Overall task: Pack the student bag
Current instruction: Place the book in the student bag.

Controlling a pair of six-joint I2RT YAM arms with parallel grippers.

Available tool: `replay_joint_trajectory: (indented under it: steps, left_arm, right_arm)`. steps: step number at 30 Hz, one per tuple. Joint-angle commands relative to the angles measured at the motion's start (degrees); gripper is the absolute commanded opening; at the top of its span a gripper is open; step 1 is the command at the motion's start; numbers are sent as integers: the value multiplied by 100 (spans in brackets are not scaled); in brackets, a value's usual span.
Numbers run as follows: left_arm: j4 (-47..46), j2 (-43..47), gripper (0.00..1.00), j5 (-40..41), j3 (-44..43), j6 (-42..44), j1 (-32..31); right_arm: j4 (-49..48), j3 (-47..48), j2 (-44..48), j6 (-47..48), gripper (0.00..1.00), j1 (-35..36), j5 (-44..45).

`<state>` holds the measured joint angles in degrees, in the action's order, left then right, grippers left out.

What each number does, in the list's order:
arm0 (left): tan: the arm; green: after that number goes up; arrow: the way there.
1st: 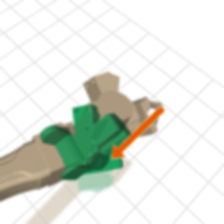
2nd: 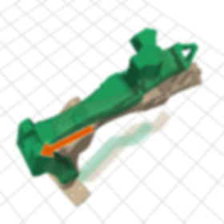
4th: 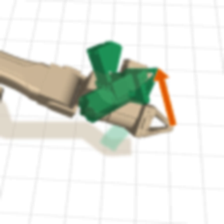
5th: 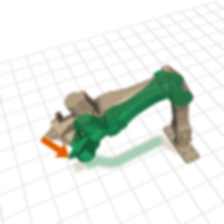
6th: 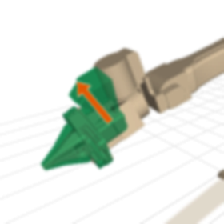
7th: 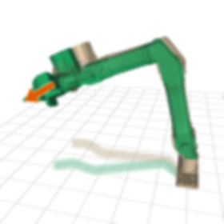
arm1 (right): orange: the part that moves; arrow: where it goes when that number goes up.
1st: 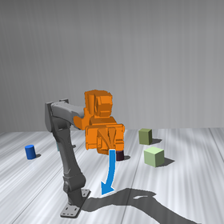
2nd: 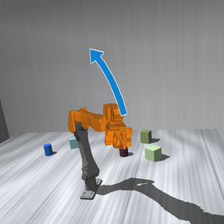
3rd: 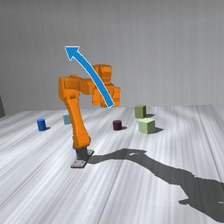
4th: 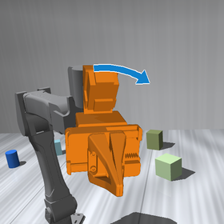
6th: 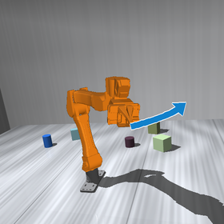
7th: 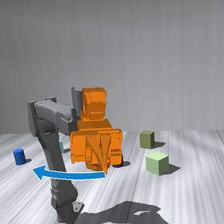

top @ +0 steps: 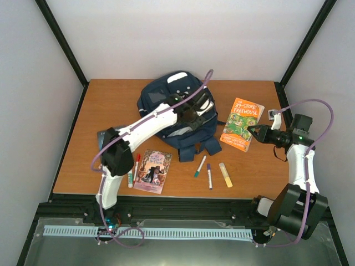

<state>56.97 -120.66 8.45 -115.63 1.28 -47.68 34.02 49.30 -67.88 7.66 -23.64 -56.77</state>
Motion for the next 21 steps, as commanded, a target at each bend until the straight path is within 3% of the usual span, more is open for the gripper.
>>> replay_joint_trajectory:
  steps: [1,11,17,21]
  left_arm:
    - [-601,845,1,487,-54,71,-34]
    - [-1421,1543,1,1319,252,260,-39]
    - [-2271,2111,1,1691,1056,357,-40]
    - [-2313,2117,1,1753,1052,452,-26]
  right_arm:
    - [-69,257,165,-393,3,-37,-269]
    - [2305,1567,-615,-162,3,553,-1063]
    - [2403,1718,-867,-486,3,1285,-1027]
    - [2374,1632,-1078,-414,3,1766,-1087]
